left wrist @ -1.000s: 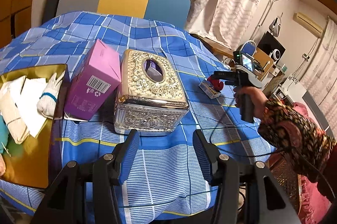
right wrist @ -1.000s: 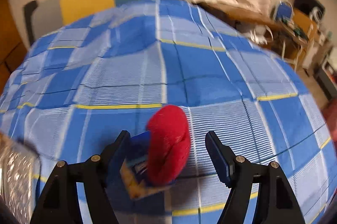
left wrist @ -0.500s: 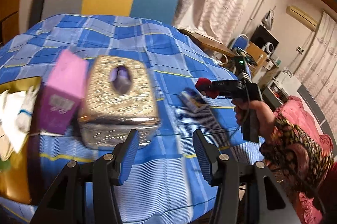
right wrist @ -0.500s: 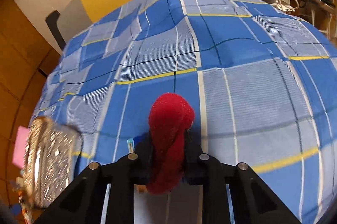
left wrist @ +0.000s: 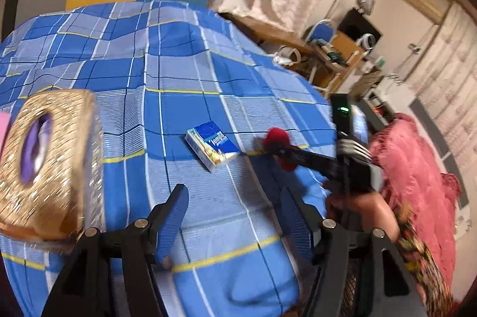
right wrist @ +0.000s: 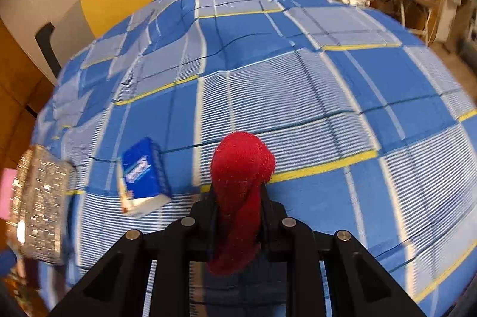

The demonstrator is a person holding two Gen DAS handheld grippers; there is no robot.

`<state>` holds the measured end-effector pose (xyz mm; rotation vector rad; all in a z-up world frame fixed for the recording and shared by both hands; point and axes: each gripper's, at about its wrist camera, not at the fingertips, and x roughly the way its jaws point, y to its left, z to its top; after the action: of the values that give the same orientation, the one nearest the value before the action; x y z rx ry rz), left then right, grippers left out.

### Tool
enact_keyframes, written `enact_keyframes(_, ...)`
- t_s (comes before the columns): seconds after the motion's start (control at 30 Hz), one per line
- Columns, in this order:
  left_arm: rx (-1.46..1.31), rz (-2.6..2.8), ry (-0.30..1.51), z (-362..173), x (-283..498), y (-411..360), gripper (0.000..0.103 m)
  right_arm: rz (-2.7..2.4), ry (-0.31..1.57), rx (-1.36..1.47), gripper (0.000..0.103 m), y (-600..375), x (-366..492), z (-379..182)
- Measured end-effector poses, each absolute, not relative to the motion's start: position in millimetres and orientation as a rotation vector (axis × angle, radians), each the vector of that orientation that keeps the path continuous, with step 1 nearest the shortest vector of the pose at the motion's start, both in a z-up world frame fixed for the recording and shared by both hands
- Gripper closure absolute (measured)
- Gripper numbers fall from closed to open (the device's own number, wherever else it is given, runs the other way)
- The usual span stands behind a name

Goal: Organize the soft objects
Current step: 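Grasp the blue Tempo tissue pack with the left gripper while the right gripper holds the red sock, then carry the Tempo pack into the gold tray and release it while the right gripper carries the red sock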

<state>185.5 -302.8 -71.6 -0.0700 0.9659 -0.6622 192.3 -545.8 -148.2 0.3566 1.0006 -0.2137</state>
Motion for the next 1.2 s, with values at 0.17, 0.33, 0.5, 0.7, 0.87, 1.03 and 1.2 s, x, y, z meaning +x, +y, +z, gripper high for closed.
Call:
enact_keyframes(0.17,-0.029,-0.594,1.049,-100,229,-348,0.036,-0.22,1.024,0.414,0.08,-555,188,-154)
enact_keyframes(0.33,-0.003,-0.539,1.178,-141,270,-382,0.035,-0.215,1.039,0.41,0.08,-553,191,-157)
enact_keyframes(0.5,-0.013,-0.474,1.24,-165,294,-394,0.03,-0.221,1.053,0.458,0.081,-559,189,-160)
enact_keyframes(0.7,-0.035,-0.453,1.223,-173,302,-390,0.034,-0.215,1.059,0.465,0.081,-558,189,-161)
enact_keyframes(0.87,-0.029,-0.454,1.17,-171,297,-374,0.041,-0.219,1.062,0.434,0.08,-555,191,-161)
enact_keyframes(1.03,-0.064,-0.453,1.147,-168,284,-355,0.043,-0.224,1.065,0.384,0.081,-549,193,-161)
enact_keyframes(1.2,-0.063,-0.519,1.101,-162,257,-348,0.045,-0.212,1.038,0.371,0.081,-546,193,-157)
